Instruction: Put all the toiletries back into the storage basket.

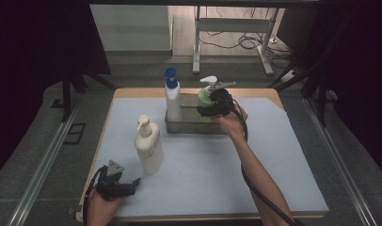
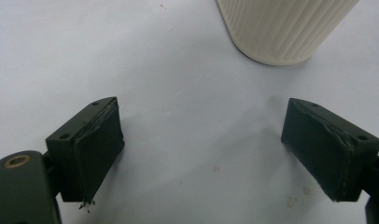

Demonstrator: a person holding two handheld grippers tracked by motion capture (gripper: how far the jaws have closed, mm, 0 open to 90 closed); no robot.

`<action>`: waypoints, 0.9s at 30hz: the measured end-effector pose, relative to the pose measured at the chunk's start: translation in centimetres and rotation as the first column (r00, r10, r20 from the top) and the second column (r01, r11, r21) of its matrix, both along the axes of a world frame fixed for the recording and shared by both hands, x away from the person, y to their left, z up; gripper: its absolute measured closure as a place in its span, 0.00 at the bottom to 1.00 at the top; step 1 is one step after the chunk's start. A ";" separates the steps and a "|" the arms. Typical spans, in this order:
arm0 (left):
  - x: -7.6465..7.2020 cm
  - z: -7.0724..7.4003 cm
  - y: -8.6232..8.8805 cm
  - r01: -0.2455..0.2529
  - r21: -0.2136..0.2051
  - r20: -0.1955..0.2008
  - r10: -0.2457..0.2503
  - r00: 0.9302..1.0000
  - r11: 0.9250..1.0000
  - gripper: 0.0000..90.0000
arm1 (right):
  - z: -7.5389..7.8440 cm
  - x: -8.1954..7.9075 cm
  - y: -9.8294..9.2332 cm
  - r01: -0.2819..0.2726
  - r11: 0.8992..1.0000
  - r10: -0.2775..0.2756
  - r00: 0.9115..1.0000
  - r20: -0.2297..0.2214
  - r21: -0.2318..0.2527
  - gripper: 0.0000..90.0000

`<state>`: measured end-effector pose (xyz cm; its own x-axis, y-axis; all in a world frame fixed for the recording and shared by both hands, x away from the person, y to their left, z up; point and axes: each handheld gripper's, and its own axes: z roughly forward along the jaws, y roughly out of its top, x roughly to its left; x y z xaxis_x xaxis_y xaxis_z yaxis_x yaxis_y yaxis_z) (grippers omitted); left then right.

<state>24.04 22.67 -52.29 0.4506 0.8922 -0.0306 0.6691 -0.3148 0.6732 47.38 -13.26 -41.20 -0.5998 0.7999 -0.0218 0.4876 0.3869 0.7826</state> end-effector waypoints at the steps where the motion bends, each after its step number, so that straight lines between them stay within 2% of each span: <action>1: 0.0 0.0 0.0 0.000 0.000 0.000 0.000 1.000 1.000 0.14 | 0.0 0.0 0.0 0.007 1.000 -0.007 1.000 -0.002 0.003 0.13; 8: 0.0 0.0 0.0 -0.001 0.001 0.002 0.001 1.000 1.000 0.14 | -0.2 0.1 -0.1 0.018 1.000 -0.018 1.000 0.004 0.024 0.12; 17: 0.0 0.0 0.0 -0.001 0.001 0.001 0.001 1.000 1.000 0.14 | -0.1 -0.5 -0.3 0.035 0.999 -0.035 0.999 0.010 0.007 0.12; 27: 0.0 0.0 0.0 -0.001 0.001 0.001 0.001 1.000 1.000 0.14 | -0.2 -1.0 -0.9 0.058 0.998 -0.058 0.998 0.012 0.019 0.12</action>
